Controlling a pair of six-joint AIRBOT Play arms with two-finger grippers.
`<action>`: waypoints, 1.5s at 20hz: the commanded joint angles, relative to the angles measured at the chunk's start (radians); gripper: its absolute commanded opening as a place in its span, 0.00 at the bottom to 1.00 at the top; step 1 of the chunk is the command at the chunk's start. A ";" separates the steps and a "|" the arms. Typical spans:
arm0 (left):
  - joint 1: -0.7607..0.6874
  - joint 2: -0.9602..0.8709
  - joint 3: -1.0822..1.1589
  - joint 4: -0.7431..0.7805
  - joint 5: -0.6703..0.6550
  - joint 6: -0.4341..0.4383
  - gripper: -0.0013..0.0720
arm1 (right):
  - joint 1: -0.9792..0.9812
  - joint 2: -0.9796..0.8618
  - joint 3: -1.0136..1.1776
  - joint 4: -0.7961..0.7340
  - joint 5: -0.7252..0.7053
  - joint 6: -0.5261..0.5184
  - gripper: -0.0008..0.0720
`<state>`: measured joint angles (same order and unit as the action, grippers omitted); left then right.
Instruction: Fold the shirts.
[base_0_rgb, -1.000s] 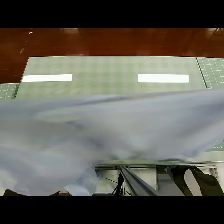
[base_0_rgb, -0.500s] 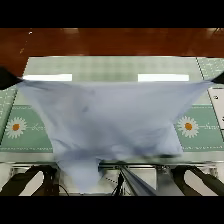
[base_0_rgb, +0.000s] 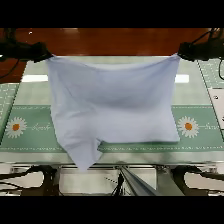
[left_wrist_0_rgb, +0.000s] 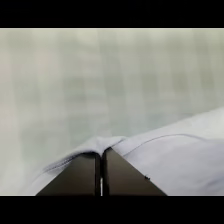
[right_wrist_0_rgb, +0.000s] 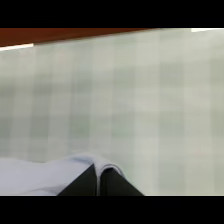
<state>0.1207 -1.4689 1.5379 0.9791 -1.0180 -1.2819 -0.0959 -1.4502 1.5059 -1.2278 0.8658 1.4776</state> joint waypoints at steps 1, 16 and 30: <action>-0.042 -0.098 0.022 -0.018 0.303 0.018 0.03 | 0.019 -0.100 0.000 -0.002 -0.251 0.027 0.03; 0.034 -0.262 0.137 -0.006 -0.202 -0.050 0.03 | -0.010 -0.139 0.002 -0.013 0.118 -0.041 0.03; 0.083 -0.240 0.028 0.110 -0.481 -0.085 0.54 | -0.016 -0.153 0.002 -0.022 0.401 -0.015 0.28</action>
<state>0.1867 -1.7329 1.5551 1.0859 -1.4288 -1.3632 -0.1108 -1.6302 1.5066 -1.2587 1.2068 1.4776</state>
